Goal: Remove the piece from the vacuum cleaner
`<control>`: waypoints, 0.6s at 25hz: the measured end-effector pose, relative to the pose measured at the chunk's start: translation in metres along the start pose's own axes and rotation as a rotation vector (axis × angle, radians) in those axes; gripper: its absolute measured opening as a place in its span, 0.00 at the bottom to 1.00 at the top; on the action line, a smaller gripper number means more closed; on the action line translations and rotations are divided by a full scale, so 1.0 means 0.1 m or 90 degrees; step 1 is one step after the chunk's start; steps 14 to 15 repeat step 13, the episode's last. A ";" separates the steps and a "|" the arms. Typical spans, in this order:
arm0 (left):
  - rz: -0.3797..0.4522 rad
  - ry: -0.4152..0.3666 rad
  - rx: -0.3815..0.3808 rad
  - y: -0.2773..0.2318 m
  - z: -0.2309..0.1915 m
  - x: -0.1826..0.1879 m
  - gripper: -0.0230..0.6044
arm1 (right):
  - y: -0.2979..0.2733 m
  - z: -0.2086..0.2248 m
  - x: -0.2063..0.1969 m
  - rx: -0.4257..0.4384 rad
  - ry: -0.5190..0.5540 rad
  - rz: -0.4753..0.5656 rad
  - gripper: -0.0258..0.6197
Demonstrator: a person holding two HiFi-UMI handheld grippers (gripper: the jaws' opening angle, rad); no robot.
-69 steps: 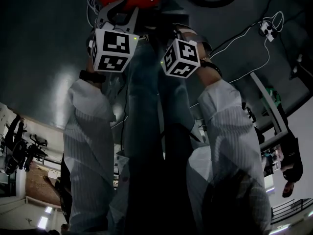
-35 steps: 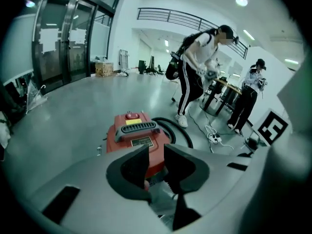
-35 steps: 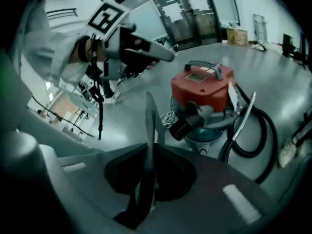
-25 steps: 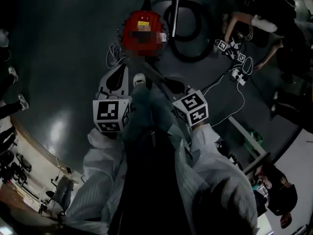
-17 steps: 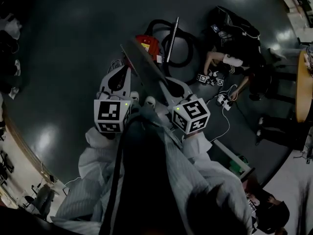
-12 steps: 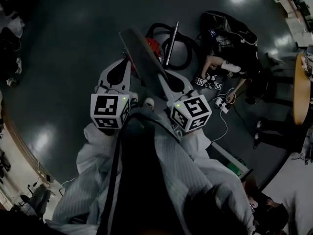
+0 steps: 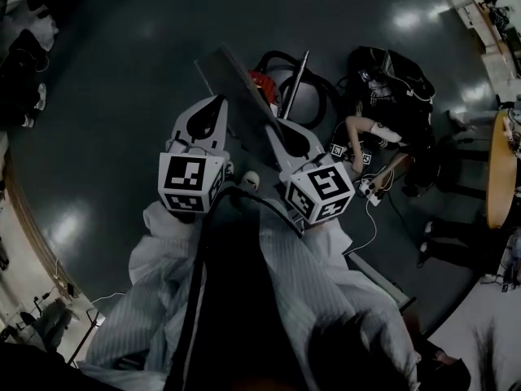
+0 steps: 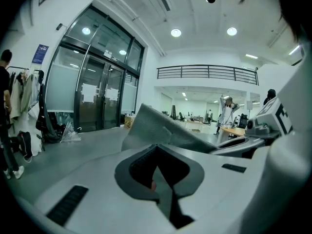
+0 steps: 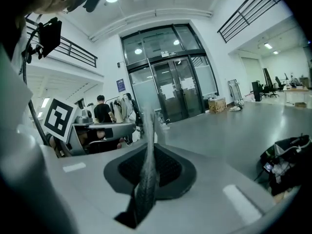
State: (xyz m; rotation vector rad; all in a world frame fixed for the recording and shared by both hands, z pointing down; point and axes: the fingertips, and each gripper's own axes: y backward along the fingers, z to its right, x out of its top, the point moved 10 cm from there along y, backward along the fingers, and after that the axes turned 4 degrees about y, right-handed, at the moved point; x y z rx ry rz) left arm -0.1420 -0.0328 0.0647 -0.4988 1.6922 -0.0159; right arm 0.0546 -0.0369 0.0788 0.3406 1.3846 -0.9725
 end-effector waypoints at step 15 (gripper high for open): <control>0.003 -0.010 0.022 0.05 -0.01 -0.04 0.04 | -0.04 -0.01 0.02 0.011 0.018 -0.001 0.08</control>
